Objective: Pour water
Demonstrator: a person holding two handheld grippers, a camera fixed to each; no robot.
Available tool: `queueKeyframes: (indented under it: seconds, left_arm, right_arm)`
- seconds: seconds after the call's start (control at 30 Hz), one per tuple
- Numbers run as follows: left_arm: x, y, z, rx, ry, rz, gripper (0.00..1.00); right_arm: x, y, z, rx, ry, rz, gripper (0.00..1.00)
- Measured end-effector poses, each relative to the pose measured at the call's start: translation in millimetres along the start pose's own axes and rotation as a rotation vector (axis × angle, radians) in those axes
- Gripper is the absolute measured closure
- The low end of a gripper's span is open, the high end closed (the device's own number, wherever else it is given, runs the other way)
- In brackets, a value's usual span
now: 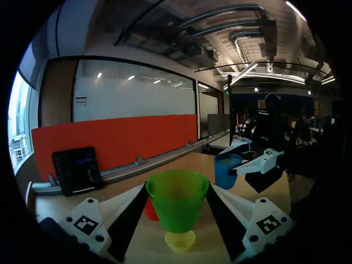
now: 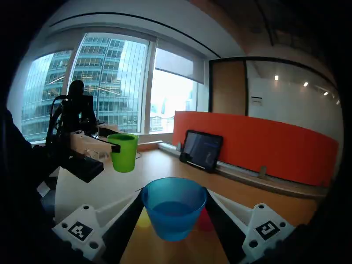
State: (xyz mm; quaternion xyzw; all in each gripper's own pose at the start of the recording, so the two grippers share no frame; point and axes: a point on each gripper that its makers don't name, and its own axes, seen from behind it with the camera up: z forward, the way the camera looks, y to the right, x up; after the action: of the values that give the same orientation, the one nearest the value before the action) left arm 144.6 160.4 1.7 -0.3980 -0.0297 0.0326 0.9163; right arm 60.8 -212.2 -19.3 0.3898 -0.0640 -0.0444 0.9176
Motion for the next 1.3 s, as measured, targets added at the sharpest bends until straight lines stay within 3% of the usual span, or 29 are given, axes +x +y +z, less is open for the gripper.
queueKeyframes:
  seconds: [0.77,1.3]
  left_arm:
    - [-11,35.6,-1.2,-0.055,0.014,0.016,0.11]
    - [-23,55.9,6.4,-0.094,0.006,0.024,0.11]
  right_arm:
    - [33,-12,8.7,0.036,0.026,-0.085,0.06]
    - [73,-7,9.3,0.026,0.065,-0.261,0.06]
